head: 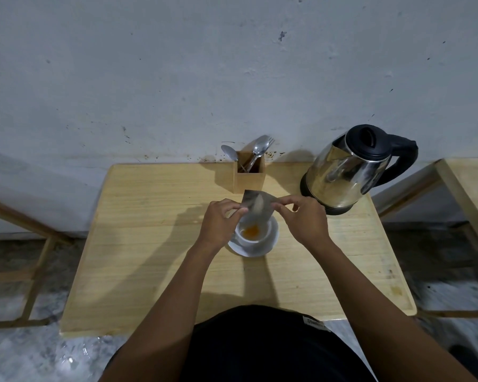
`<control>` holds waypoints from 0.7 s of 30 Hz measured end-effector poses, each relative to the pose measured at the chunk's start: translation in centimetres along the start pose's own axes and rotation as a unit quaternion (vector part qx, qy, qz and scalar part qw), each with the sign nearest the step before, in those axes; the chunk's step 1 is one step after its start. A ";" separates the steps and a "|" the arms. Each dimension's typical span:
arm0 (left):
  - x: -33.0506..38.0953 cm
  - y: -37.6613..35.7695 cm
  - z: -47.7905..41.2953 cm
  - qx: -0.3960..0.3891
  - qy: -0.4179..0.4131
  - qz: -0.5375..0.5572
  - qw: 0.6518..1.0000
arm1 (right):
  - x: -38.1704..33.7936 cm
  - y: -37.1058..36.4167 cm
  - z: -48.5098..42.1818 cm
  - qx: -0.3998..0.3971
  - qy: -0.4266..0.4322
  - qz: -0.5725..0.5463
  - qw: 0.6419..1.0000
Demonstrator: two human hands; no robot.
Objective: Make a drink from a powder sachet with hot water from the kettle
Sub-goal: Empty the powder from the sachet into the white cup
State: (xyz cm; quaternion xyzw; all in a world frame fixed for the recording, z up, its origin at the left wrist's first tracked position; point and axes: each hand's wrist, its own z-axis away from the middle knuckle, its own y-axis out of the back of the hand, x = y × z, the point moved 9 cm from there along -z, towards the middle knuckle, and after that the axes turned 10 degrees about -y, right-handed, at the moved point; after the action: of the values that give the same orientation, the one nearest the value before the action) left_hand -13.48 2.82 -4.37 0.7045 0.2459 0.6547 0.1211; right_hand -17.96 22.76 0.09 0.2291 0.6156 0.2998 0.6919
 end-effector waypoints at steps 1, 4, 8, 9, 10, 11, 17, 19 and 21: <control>-0.1 0.0 0.0 0.001 0.003 -0.004 1.000 | 0.2 -0.6 -0.1 -0.032 -0.002 -0.018 0.999; -0.5 0.2 0.2 -0.003 0.008 -0.008 1.000 | 0.3 -1.4 -0.2 -0.071 0.011 -0.032 0.997; -0.1 -0.1 0.3 -0.018 0.010 0.002 1.000 | 0.1 -1.8 -0.3 -0.079 0.028 -0.028 0.996; 0.2 -0.1 0.4 -0.019 0.009 0.004 1.000 | 0.1 -2.3 -0.2 -0.086 0.029 -0.011 0.996; 0.5 -0.2 0.4 -0.021 0.007 0.011 1.000 | 0.2 -2.6 -0.3 -0.089 0.025 0.000 0.996; 0.8 -0.2 0.4 -0.022 0.006 0.021 1.000 | 0.2 -2.8 -0.4 -0.089 0.018 0.002 0.996; -0.2 -0.8 0.7 -0.051 0.049 0.081 0.994 | -0.4 -3.3 -0.3 -0.131 0.017 -0.066 0.989; -0.4 -1.0 0.7 -0.061 0.051 0.065 0.995 | -0.5 -3.3 -0.3 -0.133 0.020 -0.064 0.989; -0.4 -0.9 0.7 -0.058 0.046 0.056 0.996 | -0.5 -2.9 -0.4 -0.125 0.019 -0.057 0.990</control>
State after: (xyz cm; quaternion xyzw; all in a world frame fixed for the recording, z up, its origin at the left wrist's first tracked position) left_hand -13.01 3.54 -5.22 0.6777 0.1727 0.7057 0.1134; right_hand -17.97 20.30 -1.61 0.0994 0.5981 0.3386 0.7195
